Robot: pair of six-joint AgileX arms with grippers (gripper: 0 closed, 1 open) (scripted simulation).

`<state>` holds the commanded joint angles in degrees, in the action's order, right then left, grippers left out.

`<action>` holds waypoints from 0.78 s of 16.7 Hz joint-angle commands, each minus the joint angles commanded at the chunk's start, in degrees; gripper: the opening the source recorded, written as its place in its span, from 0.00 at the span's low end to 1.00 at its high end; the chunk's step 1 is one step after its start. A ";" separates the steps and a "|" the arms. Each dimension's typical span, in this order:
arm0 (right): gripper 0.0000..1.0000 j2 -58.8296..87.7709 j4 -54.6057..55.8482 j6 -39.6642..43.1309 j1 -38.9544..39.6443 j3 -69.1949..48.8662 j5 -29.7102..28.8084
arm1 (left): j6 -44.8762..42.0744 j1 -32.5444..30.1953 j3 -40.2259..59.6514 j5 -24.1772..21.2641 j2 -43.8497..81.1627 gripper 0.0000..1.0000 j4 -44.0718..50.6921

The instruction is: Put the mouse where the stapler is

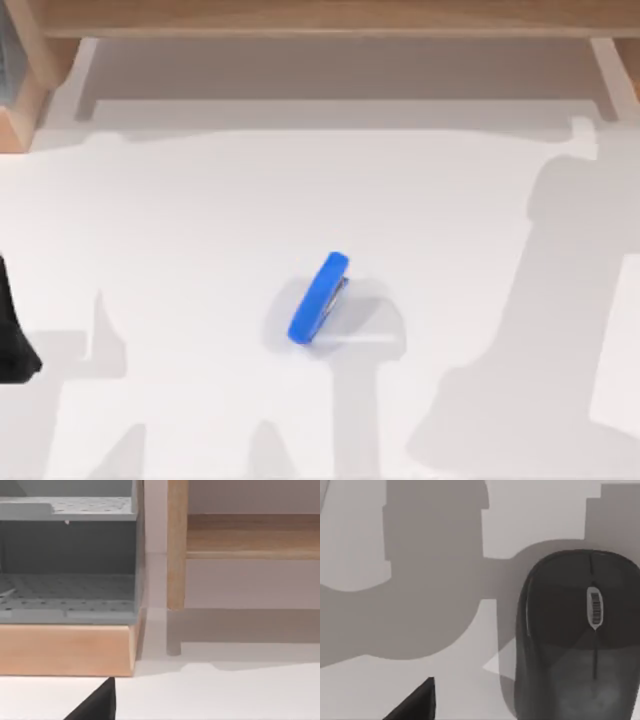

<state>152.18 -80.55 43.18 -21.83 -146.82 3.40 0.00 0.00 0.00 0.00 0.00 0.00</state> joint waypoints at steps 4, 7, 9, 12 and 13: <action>1.00 -0.61 3.02 0.01 -0.03 3.43 0.00 | 0.00 0.00 0.00 0.00 0.00 1.00 0.00; 1.00 -0.70 5.21 -0.05 -0.01 5.56 -0.03 | 0.00 0.00 0.00 0.00 0.00 1.00 0.00; 1.00 -0.51 5.53 -0.06 0.02 5.92 -0.02 | 0.00 0.00 0.00 0.00 0.00 1.00 0.00; 0.92 -0.51 5.53 -0.06 0.02 5.92 -0.02 | 0.00 0.00 0.00 0.00 0.00 1.00 0.00; 0.85 -0.51 5.53 -0.06 0.02 5.92 -0.02 | 0.00 0.00 0.00 0.00 0.00 1.00 0.00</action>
<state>151.67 -75.02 43.12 -21.81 -140.90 3.38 0.00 0.00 0.00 0.00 0.00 0.00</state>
